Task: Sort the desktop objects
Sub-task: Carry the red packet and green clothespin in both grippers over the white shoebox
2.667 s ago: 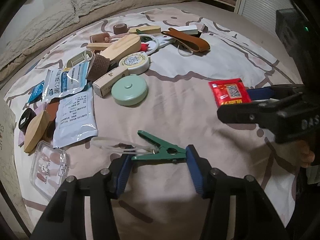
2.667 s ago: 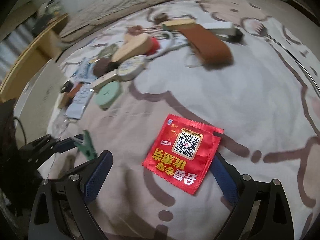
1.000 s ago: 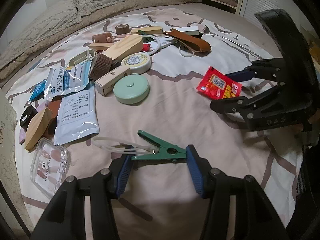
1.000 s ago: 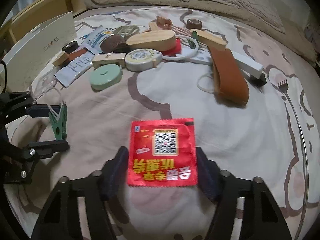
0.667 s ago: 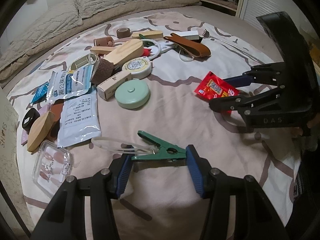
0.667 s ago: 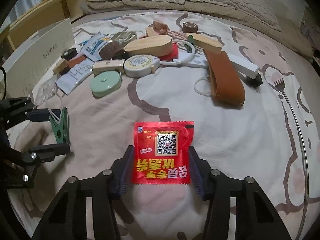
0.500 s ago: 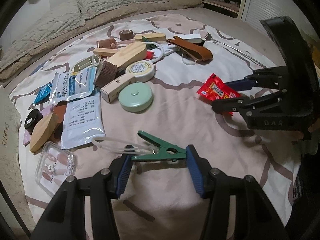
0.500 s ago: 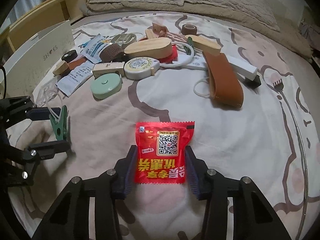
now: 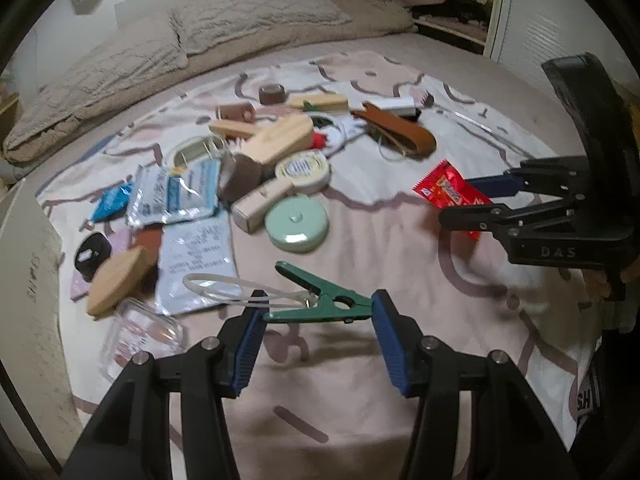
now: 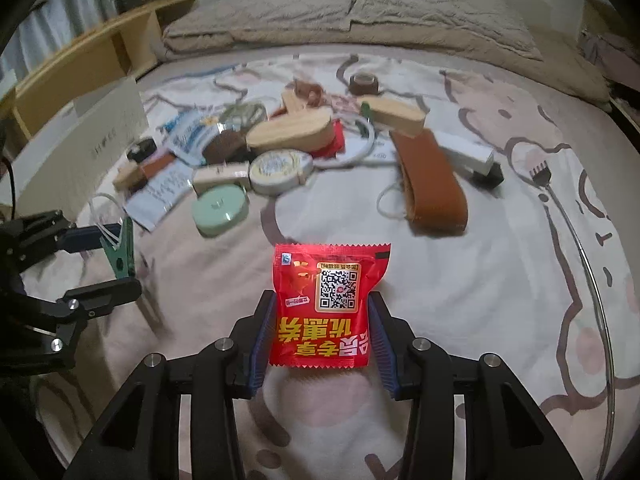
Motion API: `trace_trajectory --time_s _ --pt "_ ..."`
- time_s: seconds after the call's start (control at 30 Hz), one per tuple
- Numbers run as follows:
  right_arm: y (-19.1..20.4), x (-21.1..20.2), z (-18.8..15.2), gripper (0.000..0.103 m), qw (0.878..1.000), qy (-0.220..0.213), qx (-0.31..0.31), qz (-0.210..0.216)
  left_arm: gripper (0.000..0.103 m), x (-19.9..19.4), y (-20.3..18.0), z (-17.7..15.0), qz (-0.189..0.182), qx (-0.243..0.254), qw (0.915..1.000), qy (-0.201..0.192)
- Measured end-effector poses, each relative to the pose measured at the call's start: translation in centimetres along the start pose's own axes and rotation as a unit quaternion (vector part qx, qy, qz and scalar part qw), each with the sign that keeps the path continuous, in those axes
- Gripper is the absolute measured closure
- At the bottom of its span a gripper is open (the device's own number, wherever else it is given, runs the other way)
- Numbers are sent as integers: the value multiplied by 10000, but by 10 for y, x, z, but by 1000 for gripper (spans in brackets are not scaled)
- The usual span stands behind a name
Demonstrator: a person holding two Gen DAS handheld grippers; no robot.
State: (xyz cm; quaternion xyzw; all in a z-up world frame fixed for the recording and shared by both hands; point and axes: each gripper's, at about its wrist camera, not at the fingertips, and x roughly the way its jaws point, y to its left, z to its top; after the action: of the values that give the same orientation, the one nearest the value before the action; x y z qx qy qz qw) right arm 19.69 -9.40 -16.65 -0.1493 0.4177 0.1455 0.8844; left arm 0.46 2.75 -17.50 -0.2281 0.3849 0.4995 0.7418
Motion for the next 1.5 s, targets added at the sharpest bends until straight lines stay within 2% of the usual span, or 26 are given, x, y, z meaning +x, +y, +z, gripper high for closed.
trace_trajectory --time_s 0.43,0.77,1.1,1.37,1.5 --pt "12 -49 23 58 9971 -751 -85 44 50 -43 17 24 303 -175 9977 -587" --pt "10 -82 49 58 9927 -1204 -2 51 50 -81 33 43 551 -388 9920 -1065" --pt "27 -103 79 58 9876 -1556 -207 93 50 -119 67 58 937 -811 9811 -1483" --pt "60 -108 103 58 9841 -1701 -486 176 50 -141 109 55 1402 -1294 9692 -1558" --pt "80 -109 115 58 9811 -1793 -675 273 50 -153 133 49 1687 -1542 9605 -1585"
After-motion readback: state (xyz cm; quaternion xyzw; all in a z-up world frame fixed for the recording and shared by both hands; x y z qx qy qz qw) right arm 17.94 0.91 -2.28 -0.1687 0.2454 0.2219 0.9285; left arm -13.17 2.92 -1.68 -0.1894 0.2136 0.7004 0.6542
